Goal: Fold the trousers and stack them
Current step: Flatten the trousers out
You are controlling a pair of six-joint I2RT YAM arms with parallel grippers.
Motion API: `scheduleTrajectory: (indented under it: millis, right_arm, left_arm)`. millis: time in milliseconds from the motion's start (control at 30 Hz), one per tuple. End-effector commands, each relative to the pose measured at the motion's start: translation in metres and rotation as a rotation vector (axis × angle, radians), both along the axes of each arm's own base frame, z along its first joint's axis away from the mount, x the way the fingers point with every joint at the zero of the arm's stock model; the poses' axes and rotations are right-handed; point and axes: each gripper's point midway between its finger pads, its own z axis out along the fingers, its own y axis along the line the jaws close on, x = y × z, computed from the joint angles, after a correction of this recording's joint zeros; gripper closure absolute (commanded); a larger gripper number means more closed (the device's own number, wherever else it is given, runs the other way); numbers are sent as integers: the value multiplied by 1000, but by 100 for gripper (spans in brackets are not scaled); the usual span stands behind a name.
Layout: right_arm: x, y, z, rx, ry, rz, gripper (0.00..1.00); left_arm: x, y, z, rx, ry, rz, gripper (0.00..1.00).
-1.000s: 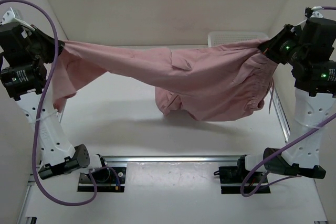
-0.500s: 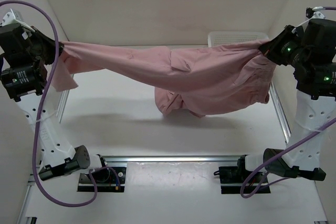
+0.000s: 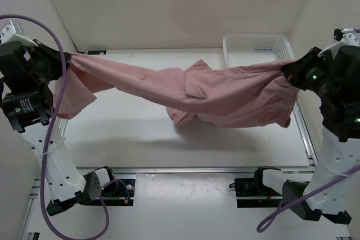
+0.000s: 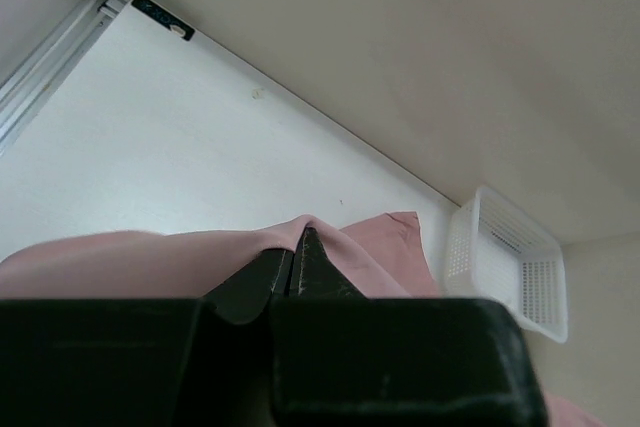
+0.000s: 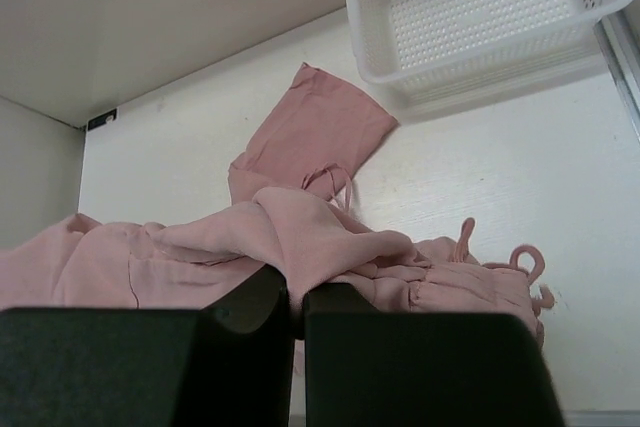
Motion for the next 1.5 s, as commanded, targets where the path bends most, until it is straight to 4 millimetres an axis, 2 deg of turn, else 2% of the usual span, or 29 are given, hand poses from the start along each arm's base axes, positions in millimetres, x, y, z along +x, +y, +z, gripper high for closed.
scheduleTrajectory:
  millis: [0, 200, 233, 300, 400, 467, 500, 533, 567, 600, 633, 667, 700, 733, 767, 800, 833, 867, 933, 1033, 1100, 1133, 1167, 1200, 1267, 1367, 1400, 1433, 1467]
  right_arm:
    - [45, 2, -12, 16, 10, 18, 100]
    - [130, 12, -10, 80, -2, 78, 100]
    - [134, 17, 8, 87, -47, 110, 100]
    - [156, 22, 13, 116, -49, 134, 100]
    - [153, 29, 53, 121, -177, 177, 100]
    - [127, 30, 80, 108, -266, 182, 100]
    - [127, 29, 74, 107, -264, 173, 100]
    - [104, 26, 85, 96, -309, 149, 100]
    - [107, 23, 63, 99, -263, 133, 100]
    - [88, 22, 82, 79, -331, 128, 100]
    - [93, 20, 43, 86, -245, 114, 100]
    - [64, 20, 44, 81, -280, 105, 100]
    - [57, 14, 27, 76, -255, 70, 100]
    - [27, 11, 23, 89, -281, 33, 97]
    - [31, 4, -43, 102, -137, -20, 87]
    - [21, -3, -72, 104, -89, -71, 66]
    - [-5, -17, -93, 116, -86, -177, 22]
    - [-13, -25, -155, 116, 52, -247, 15]
    - [-47, -35, -198, 143, 137, -349, 7]
    - [-60, -38, -223, 136, 170, -378, 7]
    - [-55, -36, -229, 138, 208, -367, 7]
    - [-52, -34, -224, 133, 212, -353, 19]
    - [-48, -32, -224, 126, 231, -330, 27]
    - [-41, -30, -230, 117, 283, -316, 37]
    - [-33, -26, -236, 109, 334, -285, 69]
    - [-25, -7, -256, 139, 464, -184, 92]
    - [-24, -2, -270, 147, 524, -156, 94]
    - [-25, 4, -277, 168, 559, -127, 96]
    - [-28, 11, -285, 190, 591, -99, 97]
  left_arm:
    - [30, -1, -16, -45, 32, -67, 90]
    - [101, 2, -30, -75, 88, -159, 90]
    - [106, -4, -13, -64, 45, -195, 90]
    - [130, 0, -16, -66, 53, -221, 90]
    - [133, -2, 21, -43, -48, -234, 90]
    - [130, -5, 44, -20, -121, -245, 90]
    - [112, -11, 65, 7, -177, -247, 90]
    - [107, -13, 66, 10, -184, -247, 90]
    - [85, -20, 82, 31, -228, -249, 90]
    - [74, -24, 86, 39, -244, -249, 90]
    - [64, -24, 86, 50, -245, -235, 90]
    - [64, -20, 59, 42, -179, -212, 88]
    - [33, -27, 63, 56, -204, -197, 72]
    - [24, -27, 46, 56, -172, -177, 37]
    - [31, -17, -19, -1, -24, -140, 3]
    - [26, -18, -44, -19, 17, -140, 0]
    - [13, -23, -63, -27, 37, -140, 0]
    - [15, -25, -126, -91, 175, -153, 0]
    - [17, -27, -169, -138, 277, -183, 0]
    - [23, -28, -208, -181, 389, -210, 5]
    - [29, -19, -209, -151, 407, -192, 32]
    - [36, -14, -214, -153, 428, -178, 47]
    - [37, -10, -216, -151, 450, -160, 79]
    - [41, -7, -212, -151, 444, -142, 89]
    - [46, 0, -222, -152, 484, -116, 89]
    - [49, 9, -246, -171, 566, -74, 87]
    - [48, 8, -258, -187, 604, -75, 79]
    - [48, 8, -269, -199, 636, -75, 45]
    - [49, 9, -285, -218, 682, -76, 33]
